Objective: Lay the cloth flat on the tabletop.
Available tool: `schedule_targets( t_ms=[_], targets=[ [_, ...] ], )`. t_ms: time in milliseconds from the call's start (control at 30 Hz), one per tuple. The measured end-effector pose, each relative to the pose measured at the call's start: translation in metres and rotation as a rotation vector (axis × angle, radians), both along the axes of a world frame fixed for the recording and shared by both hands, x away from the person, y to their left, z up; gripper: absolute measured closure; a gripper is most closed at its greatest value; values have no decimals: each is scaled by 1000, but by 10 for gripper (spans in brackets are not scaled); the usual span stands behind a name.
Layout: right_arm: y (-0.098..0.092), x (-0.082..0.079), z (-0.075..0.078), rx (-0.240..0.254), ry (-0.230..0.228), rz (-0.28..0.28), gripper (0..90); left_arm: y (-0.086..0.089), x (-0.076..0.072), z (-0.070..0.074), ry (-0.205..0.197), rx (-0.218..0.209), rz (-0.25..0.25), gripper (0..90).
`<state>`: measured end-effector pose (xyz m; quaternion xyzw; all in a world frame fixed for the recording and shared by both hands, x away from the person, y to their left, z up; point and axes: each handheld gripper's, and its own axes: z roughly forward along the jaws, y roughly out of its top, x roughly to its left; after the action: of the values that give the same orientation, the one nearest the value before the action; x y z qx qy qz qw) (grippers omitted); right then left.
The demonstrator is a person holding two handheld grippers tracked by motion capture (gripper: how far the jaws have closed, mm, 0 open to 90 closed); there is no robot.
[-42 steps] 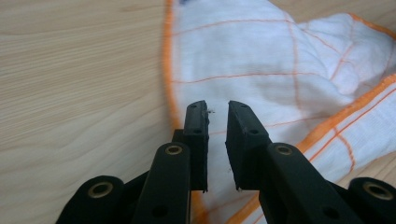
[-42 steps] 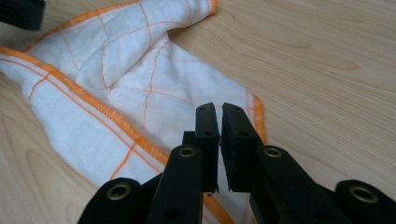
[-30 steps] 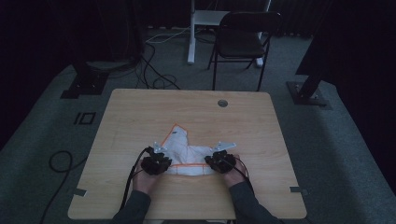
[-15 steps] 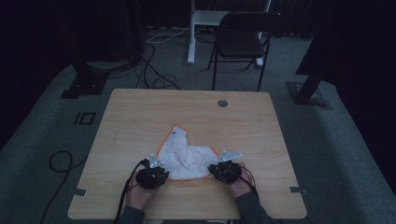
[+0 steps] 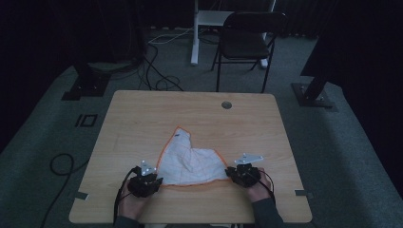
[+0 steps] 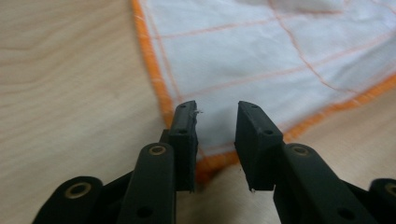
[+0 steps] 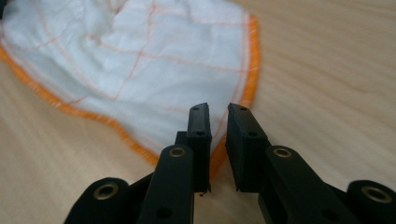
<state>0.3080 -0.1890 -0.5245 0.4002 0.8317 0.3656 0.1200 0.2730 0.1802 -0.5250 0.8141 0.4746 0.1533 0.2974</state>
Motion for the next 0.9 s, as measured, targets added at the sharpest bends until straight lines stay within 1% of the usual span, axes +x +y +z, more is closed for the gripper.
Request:
schedule_targets(
  t_ms=[33, 67, 100, 133, 167, 200, 233, 267, 300, 333, 367, 400, 433, 467, 500, 533, 567, 600, 633, 667, 700, 733, 767, 800, 833, 867, 900],
  targets=[
    [0, 0, 0, 0, 0, 0, 797, 0, 0, 0, 0, 0, 0, 684],
    [0, 4, 2, 3, -17, -4, 789, 1, 5, 1, -10, 2, 14, 678],
    [0, 4, 2, 3, -17, -4, 789, 1, 5, 1, -10, 2, 14, 676],
    [2, 10, 4, -1, -33, -15, 764, 2, 10, 3, -18, 11, 19, 670],
    [2, 12, 5, -1, -37, -17, 758, 2, 10, 3, -18, 11, 19, 670],
    [4, 16, 5, 5, -50, -22, 758, 1, 18, 6, -30, 9, 23, 667],
    [4, 16, 5, 5, -50, -22, 758, 1, 18, 6, -30, 9, 23, 664],
    [8, 26, 5, 12, -61, -31, 757, 1, 22, 9, -41, 14, 22, 659],
    [8, 26, 5, 12, -61, -31, 757, 0, 24, 11, -47, 12, 21, 659],
    [12, 34, 4, 18, -57, -41, 757, -1, 32, 15, -57, 15, 21, 653],
    [12, 34, 4, 18, -57, -41, 757, -1, 32, 15, -57, 15, 21, 650],
    [17, 43, 3, 21, -55, -50, 754, -2, 40, 17, -64, 15, 27, 644],
    [17, 43, 3, 21, -55, -50, 754, -2, 40, 17, -64, 15, 27, 635],
    [23, 51, 1, 17, -48, -50, 754, -2, 48, 18, -74, 13, 31, 617],
    [23, 51, 1, 17, -48, -50, 754, -2, 48, 18, -74, 13, 31, 607],
    [29, 58, 0, 16, -44, -51, 746, -4, 57, 19, -74, 10, 37, 602],
    [31, 61, -1, 10, -44, -49, 742, -4, 57, 19, -74, 10, 37, 600],
    [34, 65, -2, 10, -39, -53, 729, -5, 66, 19, -73, 8, 44, 598],
    [34, 65, -2, 10, -39, -53, 729, -5, 66, 19, -73, 8, 44, 595],
    [38, 73, -2, 11, -29, -59, 705, -6, 76, 17, -67, 5, 57, 593],
    [38, 73, -2, 11, -29, -59, 705, -6, 76, 17, -67, 5, 57, 588],
    [43, 80, -3, 5, -23, -63, 684, -8, 85, 14, -53, 4, 64, 585],
    [43, 80, -3, 5, -23, -63, 684, -8, 85, 14, -53, 4, 64, 585],
    [47, 86, -3, -3, -16, -62, 669, -10, 92, 10, -43, 8, 67, 584],
    [47, 86, -3, -3, -16, -62, 669, -10, 92, 10, -43, 8, 67, 583],
    [52, 90, -5, -11, -11, -52, 652, -12, 97, 5, -31, 20, 73, 584],
    [52, 90, -5, -11, -11, -52, 652, -12, 97, 5, -31, 20, 73, 584]
  ],
)
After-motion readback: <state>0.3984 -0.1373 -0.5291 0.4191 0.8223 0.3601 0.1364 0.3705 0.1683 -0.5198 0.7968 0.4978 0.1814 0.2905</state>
